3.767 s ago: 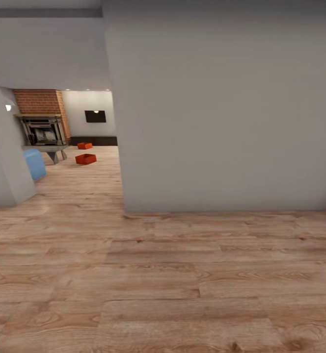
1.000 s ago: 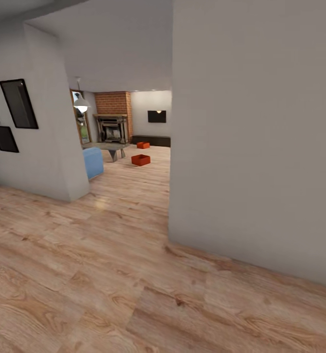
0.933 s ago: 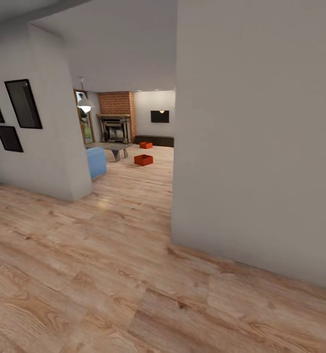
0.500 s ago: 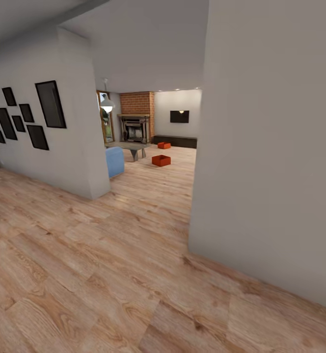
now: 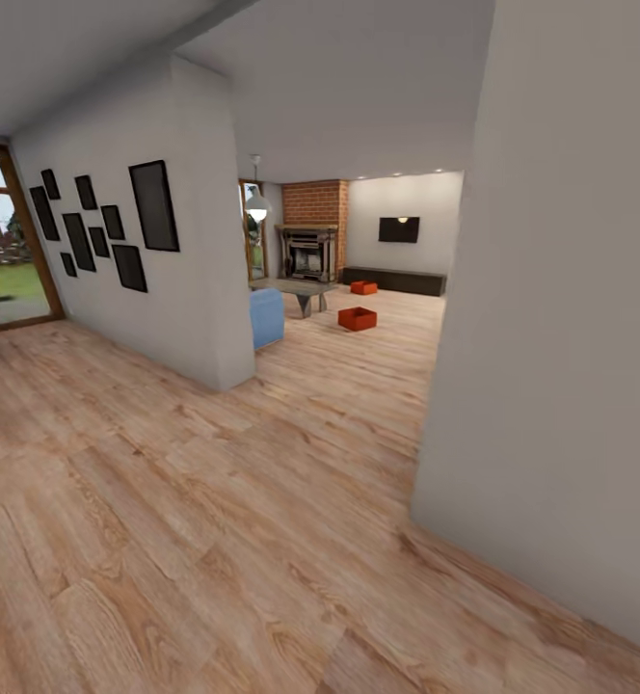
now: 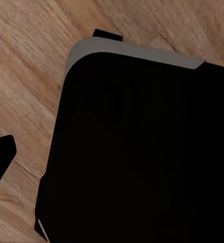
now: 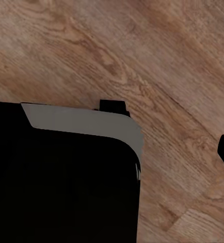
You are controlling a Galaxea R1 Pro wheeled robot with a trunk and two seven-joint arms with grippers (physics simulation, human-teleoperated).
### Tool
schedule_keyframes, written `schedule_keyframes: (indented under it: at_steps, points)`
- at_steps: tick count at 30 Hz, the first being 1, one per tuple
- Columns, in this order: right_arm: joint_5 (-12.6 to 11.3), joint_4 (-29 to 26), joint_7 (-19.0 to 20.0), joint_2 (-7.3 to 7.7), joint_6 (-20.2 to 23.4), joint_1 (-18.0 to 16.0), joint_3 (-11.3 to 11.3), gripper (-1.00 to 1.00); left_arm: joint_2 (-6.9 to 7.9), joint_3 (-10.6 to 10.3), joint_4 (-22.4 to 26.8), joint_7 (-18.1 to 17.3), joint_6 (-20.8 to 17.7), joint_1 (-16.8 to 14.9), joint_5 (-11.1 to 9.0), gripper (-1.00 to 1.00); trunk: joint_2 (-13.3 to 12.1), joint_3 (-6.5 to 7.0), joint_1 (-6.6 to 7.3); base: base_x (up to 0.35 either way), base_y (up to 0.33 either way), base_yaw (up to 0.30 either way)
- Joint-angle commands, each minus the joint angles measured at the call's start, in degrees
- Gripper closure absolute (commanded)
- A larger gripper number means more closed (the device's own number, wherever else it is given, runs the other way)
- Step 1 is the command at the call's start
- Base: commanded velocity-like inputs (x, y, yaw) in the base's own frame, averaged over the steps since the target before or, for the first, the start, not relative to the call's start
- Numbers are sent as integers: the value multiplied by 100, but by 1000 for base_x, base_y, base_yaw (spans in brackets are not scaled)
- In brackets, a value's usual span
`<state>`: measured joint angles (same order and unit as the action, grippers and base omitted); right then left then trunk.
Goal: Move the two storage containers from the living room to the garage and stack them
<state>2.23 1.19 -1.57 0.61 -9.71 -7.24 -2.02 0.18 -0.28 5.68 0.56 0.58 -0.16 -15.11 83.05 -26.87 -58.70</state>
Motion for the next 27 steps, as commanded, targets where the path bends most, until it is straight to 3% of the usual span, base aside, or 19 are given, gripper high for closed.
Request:
schedule_keyframes:
  at_steps: [1,27]
  points:
    - [24,13,-17,0,-25,-6,-18,-100,0,-6,2,6,6,-2,-27,-100,2,-5,-3,320,0,274]
    - [6,13,-6,5,-23,-6,-18,-100,8,1,3,6,4,-2,-31,-100,2,-5,-3,320,0,273]
